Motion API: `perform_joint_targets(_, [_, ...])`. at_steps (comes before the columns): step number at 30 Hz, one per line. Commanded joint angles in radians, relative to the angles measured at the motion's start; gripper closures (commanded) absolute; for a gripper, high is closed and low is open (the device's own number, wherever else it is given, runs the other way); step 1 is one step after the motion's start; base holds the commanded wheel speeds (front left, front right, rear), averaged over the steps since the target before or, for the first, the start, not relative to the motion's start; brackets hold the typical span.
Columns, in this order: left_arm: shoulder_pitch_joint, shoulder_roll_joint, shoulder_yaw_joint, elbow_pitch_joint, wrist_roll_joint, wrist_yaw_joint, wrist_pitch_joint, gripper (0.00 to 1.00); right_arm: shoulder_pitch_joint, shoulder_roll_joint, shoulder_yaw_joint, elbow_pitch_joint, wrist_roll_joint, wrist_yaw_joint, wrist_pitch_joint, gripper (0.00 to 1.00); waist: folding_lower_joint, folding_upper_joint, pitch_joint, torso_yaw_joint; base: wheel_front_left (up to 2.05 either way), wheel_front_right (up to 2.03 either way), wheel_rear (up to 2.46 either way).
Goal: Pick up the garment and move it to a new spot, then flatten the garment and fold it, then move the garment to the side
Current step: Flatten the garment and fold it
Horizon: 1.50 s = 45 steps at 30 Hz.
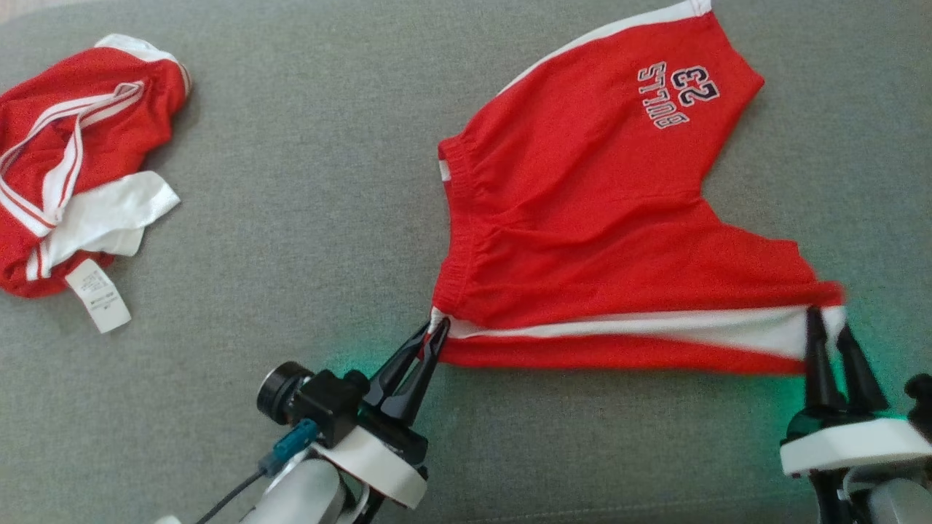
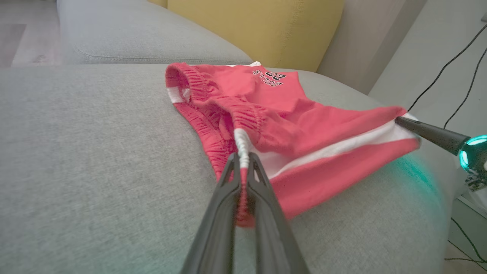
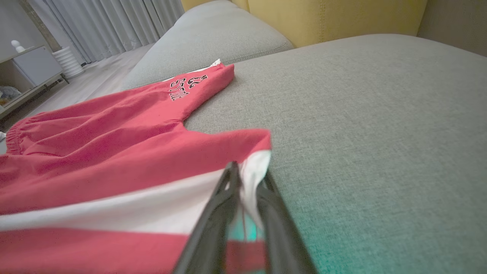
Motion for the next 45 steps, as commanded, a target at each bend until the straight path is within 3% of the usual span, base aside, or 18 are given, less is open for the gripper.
perform_joint_targets(1, [-0.024,-0.001,0.049,-0.035,0.012,-0.003,-0.005,1.00,-0.007,-0.019,0.012,-0.030,0.007,0.007,-0.003,0.00,0.0002,0.0000,-0.006,0.003,0.00,0.00,0.00])
perform_joint_targets(9, [0.000,-0.028,0.120,-0.030,0.078,-0.020,-0.005,1.00,0.111,-0.030,0.064,-0.054,0.045,0.007,0.011,0.00,0.0002,0.0000,-0.020,0.018,0.00,0.00,0.00])
perform_joint_targets(18, [0.009,-0.043,0.149,-0.018,0.105,-0.031,-0.005,1.00,0.161,-0.038,0.097,-0.062,-0.017,0.007,0.010,0.00,0.0002,0.0000,-0.025,0.024,0.00,0.00,0.00])
perform_joint_targets(21, [0.014,-0.045,0.151,-0.018,0.108,-0.032,-0.005,1.00,0.185,-0.036,0.116,-0.073,-0.021,0.007,0.010,0.06,0.0002,0.0000,-0.028,0.024,0.00,0.00,0.00])
perform_joint_targets(24, [0.017,-0.047,0.151,-0.019,0.110,-0.033,-0.005,1.00,0.195,-0.035,0.132,-0.082,-0.021,0.007,0.010,0.22,0.0002,0.0000,-0.031,0.023,0.00,0.00,0.00])
perform_joint_targets(28, [0.015,-0.046,0.139,-0.021,0.105,-0.033,-0.005,1.00,0.199,-0.030,0.143,-0.089,-0.023,0.007,0.018,1.00,0.0002,0.0000,-0.032,0.024,0.00,0.00,0.00])
perform_joint_targets(38, [0.016,-0.042,0.129,-0.026,0.096,-0.033,-0.005,1.00,0.181,-0.043,0.113,-0.099,-0.058,0.007,0.010,1.00,0.0002,0.0000,-0.044,0.027,0.00,0.00,0.00])
perform_joint_targets(45, [0.024,-0.039,0.140,-0.053,0.098,-0.033,-0.005,1.00,0.189,-0.053,0.071,-0.175,-0.095,0.007,0.000,1.00,0.0002,0.0000,-0.057,0.021,0.00,0.00,0.00])
